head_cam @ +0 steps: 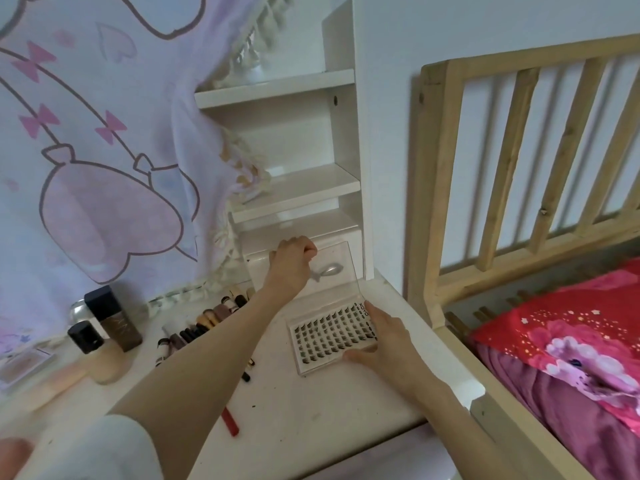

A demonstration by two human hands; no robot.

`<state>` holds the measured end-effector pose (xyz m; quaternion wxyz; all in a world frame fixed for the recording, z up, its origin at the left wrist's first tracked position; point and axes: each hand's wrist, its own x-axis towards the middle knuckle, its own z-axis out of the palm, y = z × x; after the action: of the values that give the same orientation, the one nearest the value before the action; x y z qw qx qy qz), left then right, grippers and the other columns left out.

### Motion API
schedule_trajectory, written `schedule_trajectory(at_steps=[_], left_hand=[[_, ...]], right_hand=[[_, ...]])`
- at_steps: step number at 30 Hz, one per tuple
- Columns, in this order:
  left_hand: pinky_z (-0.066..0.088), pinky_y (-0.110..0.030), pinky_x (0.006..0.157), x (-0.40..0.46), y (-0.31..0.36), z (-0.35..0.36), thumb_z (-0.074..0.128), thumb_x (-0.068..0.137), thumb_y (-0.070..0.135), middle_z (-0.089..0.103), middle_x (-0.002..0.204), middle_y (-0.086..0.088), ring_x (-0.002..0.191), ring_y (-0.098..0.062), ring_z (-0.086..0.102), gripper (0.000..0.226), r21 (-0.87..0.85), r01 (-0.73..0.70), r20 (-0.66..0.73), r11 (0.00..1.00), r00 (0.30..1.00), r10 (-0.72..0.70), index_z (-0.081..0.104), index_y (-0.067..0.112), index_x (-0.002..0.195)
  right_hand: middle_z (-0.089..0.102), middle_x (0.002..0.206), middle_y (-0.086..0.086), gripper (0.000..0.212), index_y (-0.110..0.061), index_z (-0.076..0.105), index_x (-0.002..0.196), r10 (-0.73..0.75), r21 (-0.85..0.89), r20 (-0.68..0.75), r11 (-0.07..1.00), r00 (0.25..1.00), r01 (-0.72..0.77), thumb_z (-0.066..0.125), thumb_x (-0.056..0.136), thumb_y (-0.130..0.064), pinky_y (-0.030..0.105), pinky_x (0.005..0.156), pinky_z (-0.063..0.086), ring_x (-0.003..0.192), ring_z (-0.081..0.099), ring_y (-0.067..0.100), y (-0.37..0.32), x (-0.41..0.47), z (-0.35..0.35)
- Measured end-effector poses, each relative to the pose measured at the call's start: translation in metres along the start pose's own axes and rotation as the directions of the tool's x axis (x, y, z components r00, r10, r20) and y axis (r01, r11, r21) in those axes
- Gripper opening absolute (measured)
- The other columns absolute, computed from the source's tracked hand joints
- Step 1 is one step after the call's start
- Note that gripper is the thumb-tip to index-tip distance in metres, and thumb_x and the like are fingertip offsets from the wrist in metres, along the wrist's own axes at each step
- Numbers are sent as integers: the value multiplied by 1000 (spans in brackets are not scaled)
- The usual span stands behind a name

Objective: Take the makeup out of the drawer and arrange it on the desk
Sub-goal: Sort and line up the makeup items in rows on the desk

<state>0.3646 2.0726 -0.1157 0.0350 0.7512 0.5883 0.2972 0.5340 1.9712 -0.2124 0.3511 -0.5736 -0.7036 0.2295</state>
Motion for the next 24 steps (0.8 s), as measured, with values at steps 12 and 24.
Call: schedule_trajectory(at_steps=[12,24], left_hand=[[32,-30,85,-4,-7,3,41,97,17,57,116,-5,108,-24,46,28,346,-86,-69,934,991,117,62,14,115],[15,-41,114,-94,-37,-45,28,99,38,26,152,-5,140,-22,21,49,353,-300,288,886,936,201,25,21,145]], right_hand=[[28,151,-7,77,-21,23,146,-38,-349,-39,937,999,22,47,84,-61,25,112,6,138,23,11,12,-1,10],[8,158,2,70,-17,10,150,-147,-375,41,915,988,151,34,94,-52,37,115,-8,145,3,15,-49,-10,10]])
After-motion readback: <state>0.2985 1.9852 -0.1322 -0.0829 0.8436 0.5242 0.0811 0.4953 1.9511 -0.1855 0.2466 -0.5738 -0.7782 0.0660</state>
